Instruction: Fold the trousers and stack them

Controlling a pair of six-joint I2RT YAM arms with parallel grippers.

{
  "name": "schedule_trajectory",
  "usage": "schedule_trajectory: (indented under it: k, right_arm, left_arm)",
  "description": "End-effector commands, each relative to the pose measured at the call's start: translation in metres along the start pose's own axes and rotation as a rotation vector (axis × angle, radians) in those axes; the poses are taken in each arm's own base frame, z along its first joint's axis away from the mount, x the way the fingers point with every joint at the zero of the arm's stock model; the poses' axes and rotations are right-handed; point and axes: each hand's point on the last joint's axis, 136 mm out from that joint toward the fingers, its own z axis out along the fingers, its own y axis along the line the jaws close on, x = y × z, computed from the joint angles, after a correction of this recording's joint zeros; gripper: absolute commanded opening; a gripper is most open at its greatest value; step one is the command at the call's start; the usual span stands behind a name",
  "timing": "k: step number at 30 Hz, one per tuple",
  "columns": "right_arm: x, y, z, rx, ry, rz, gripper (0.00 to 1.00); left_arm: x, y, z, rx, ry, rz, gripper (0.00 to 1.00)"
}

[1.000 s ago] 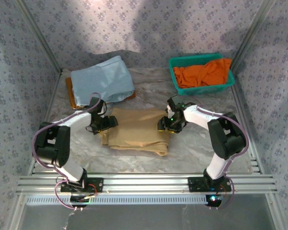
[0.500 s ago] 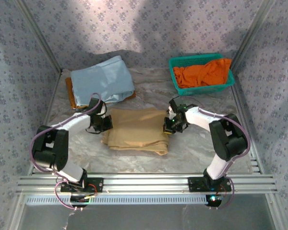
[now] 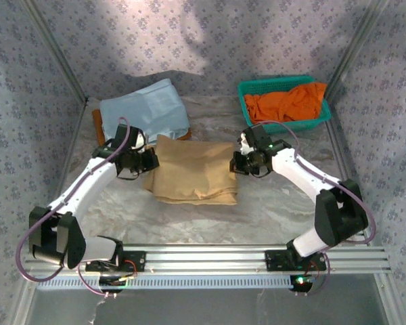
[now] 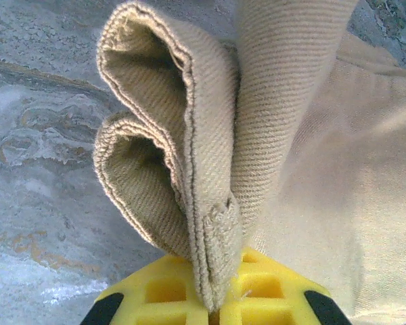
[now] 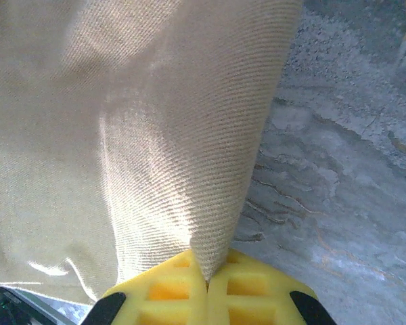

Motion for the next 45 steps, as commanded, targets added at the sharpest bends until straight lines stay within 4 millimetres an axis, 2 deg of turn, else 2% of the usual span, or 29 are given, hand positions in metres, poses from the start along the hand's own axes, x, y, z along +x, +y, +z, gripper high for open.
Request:
schedule_trajectory:
  k: [1, 5, 7, 11, 14, 17, 21, 23, 26, 30, 36, 39, 45]
  right_arm:
    - [-0.012, 0.012, -0.030, 0.015, -0.060, -0.010, 0.00]
    - [-0.040, 0.033, -0.052, -0.008, -0.133, -0.046, 0.00]
    - [-0.054, 0.043, -0.055, -0.020, -0.152, -0.061, 0.00]
    - [-0.095, 0.072, -0.056, -0.065, -0.201, -0.098, 0.00]
    - [-0.129, 0.096, -0.047, -0.096, -0.226, -0.160, 0.00]
    - [-0.170, 0.102, -0.030, -0.069, -0.266, -0.218, 0.00]
    - [-0.220, 0.111, -0.003, -0.105, -0.271, -0.219, 0.00]
    - [-0.241, 0.124, 0.006, -0.127, -0.292, -0.231, 0.00]
    - [-0.257, 0.135, 0.019, -0.147, -0.317, -0.260, 0.00]
    - [-0.274, 0.137, 0.031, -0.184, -0.366, -0.255, 0.00]
    - [-0.289, 0.151, 0.040, -0.213, -0.447, -0.295, 0.00]
    - [-0.297, 0.150, 0.041, -0.211, -0.481, -0.282, 0.00]
    - [-0.315, 0.157, 0.050, -0.236, -0.574, -0.266, 0.00]
  left_arm:
    - [-0.009, -0.015, -0.032, 0.021, -0.045, 0.008, 0.00]
    - [-0.034, -0.022, -0.056, 0.011, -0.118, 0.021, 0.00]
    - [-0.052, -0.021, -0.067, 0.008, -0.158, 0.014, 0.00]
    - [-0.095, -0.012, -0.088, 0.000, -0.254, -0.012, 0.00]
    - [-0.126, 0.004, -0.096, -0.015, -0.317, -0.040, 0.00]
    - [-0.156, 0.016, -0.098, -0.048, -0.404, -0.046, 0.00]
    - [-0.182, 0.037, -0.100, -0.133, -0.485, -0.026, 0.00]
    - [-0.194, 0.052, -0.100, -0.135, -0.509, -0.051, 0.00]
    - [-0.206, 0.072, -0.095, -0.128, -0.517, -0.096, 0.00]
    - [-0.218, 0.091, -0.091, -0.141, -0.533, -0.107, 0.00]
    - [-0.238, 0.104, -0.091, -0.148, -0.574, -0.101, 0.00]
    - [-0.248, 0.108, -0.090, -0.142, -0.587, -0.113, 0.00]
    - [-0.252, 0.120, -0.089, -0.138, -0.655, -0.148, 0.00]
